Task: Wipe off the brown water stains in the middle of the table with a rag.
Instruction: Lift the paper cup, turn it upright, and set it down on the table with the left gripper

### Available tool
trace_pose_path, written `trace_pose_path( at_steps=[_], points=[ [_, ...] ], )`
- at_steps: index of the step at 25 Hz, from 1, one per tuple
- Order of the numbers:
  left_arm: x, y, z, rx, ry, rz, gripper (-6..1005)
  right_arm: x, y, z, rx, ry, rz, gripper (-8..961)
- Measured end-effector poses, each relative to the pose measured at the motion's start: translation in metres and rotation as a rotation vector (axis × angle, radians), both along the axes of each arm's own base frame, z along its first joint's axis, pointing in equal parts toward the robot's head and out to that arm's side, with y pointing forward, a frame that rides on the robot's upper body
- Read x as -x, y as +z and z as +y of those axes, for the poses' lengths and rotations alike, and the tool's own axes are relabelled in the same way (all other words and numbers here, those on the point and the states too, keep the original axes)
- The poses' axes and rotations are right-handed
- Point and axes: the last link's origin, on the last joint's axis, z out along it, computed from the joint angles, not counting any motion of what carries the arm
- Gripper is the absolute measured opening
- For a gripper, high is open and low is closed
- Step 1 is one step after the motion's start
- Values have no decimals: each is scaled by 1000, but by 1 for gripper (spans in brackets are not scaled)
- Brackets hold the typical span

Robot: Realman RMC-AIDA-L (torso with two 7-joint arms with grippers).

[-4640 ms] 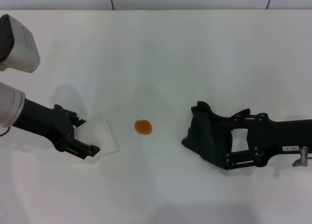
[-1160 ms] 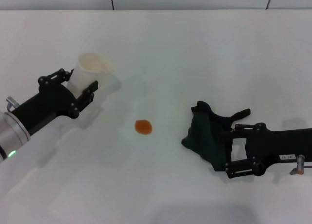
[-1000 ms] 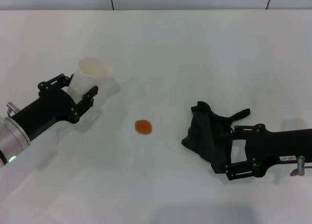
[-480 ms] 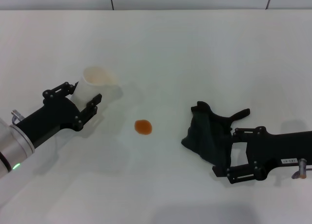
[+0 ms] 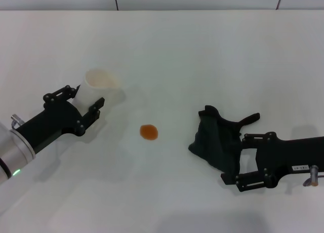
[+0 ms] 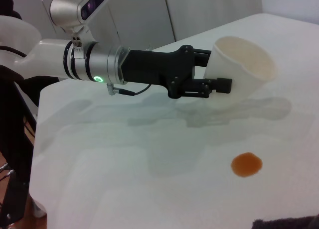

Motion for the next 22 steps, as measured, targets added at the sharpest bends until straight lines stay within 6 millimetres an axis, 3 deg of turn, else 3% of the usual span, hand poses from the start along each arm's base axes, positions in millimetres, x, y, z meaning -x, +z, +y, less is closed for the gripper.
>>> trace_pose_path(
  at_steps=[22],
  points=[
    [10,2,-6,-18,9,48,558,5,-3,0,10,17,1,841]
  ],
)
